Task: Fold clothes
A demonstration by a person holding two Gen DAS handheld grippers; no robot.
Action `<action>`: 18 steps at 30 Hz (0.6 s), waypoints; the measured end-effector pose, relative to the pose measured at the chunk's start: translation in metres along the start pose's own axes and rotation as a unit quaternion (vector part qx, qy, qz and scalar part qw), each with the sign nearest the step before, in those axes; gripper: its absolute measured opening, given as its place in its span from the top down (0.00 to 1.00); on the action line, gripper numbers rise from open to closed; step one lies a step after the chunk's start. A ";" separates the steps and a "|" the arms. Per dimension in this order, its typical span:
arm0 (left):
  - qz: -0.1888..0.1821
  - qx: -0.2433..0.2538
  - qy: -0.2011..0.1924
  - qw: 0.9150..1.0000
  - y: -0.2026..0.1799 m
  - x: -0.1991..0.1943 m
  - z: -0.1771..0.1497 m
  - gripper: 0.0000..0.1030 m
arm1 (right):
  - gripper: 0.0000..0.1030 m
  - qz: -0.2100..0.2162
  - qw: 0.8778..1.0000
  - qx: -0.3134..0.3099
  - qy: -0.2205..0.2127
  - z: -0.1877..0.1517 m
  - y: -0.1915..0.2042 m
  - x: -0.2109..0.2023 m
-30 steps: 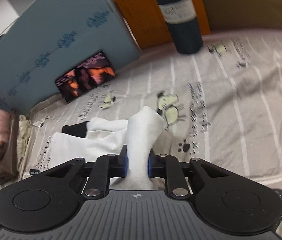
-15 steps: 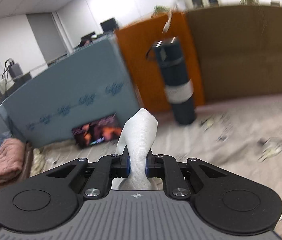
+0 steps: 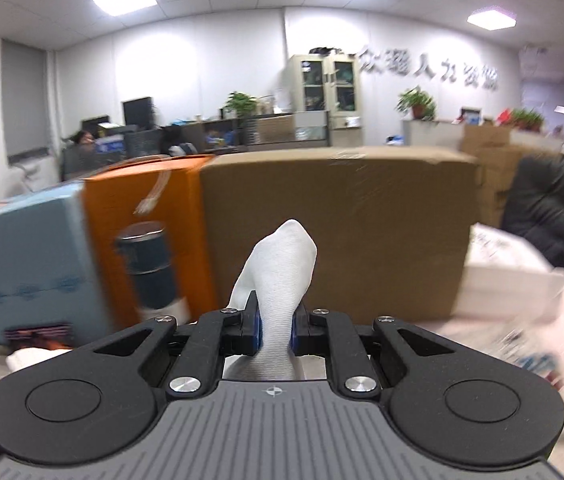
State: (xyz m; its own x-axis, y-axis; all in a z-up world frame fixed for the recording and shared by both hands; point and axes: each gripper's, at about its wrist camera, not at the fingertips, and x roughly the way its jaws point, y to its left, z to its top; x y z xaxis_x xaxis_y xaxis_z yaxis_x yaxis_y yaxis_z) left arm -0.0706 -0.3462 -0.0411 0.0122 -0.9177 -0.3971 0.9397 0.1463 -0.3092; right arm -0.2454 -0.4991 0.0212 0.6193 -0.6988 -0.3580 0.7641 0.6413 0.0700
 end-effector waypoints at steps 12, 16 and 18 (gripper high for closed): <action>-0.030 -0.033 0.085 0.995 -0.020 0.128 -0.022 0.87 | 0.89 -0.128 0.987 0.016 0.091 -0.032 -0.105 0.091; -0.053 -0.112 0.130 0.984 -0.005 0.150 -0.046 0.87 | 0.88 -0.160 0.975 0.038 0.148 -0.062 -0.142 0.129; -0.060 -0.121 0.146 0.980 -0.004 0.157 -0.059 0.87 | 0.88 -0.171 0.969 0.049 0.173 -0.080 -0.157 0.144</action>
State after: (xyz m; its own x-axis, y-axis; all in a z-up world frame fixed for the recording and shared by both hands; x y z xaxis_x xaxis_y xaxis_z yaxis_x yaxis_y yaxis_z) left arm -0.0929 -0.4694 -0.1531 -0.2259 -0.7936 -0.5650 0.8196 0.1587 -0.5506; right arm -0.2905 -0.6756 -0.1156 0.2420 -0.7056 -0.6660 0.9379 0.3461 -0.0259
